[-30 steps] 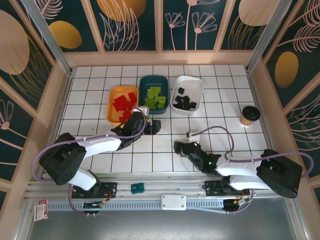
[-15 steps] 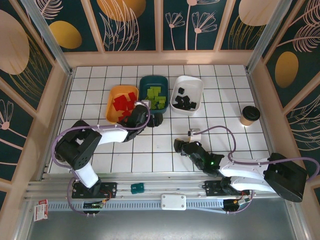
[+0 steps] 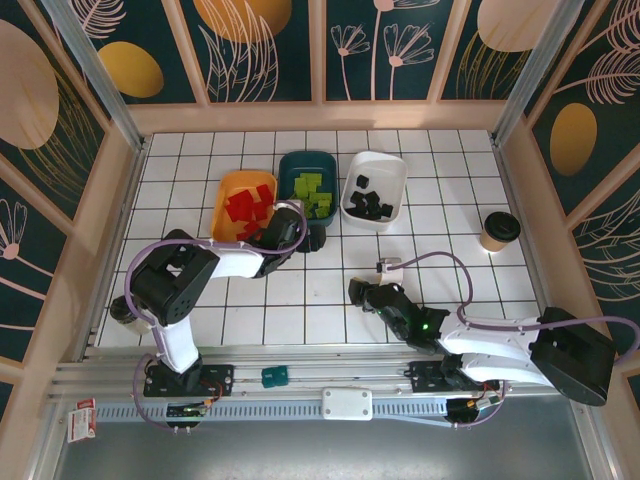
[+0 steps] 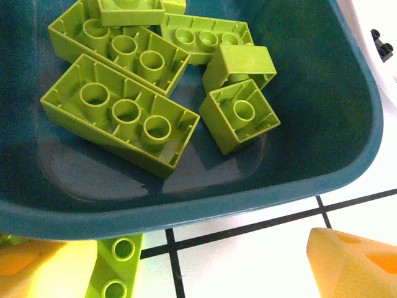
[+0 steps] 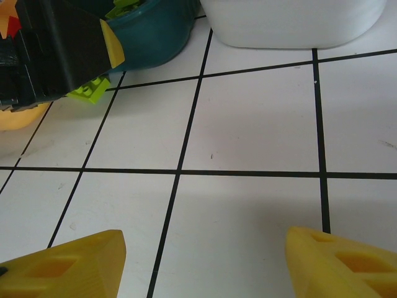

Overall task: Sort the legos into containers by color
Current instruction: Move the lego to the center of the table, then pick up the lego from the center of the table.

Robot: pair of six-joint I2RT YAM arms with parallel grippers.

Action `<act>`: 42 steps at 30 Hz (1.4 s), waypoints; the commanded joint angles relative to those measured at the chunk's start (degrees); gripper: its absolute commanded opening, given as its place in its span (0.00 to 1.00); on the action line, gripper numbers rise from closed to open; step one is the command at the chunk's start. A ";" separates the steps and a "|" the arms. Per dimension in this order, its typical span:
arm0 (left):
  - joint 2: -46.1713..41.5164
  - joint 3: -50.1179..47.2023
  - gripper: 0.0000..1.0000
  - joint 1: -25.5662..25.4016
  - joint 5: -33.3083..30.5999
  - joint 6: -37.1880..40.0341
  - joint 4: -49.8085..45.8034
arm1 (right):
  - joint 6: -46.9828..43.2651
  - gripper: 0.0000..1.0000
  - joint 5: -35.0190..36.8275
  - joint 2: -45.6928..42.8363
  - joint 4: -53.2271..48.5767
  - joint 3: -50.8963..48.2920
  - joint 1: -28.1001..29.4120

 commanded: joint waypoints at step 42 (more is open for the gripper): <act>-8.90 1.69 0.99 -13.16 -15.74 -0.02 -29.04 | 1.98 0.69 4.27 -9.56 -4.89 -1.87 -1.50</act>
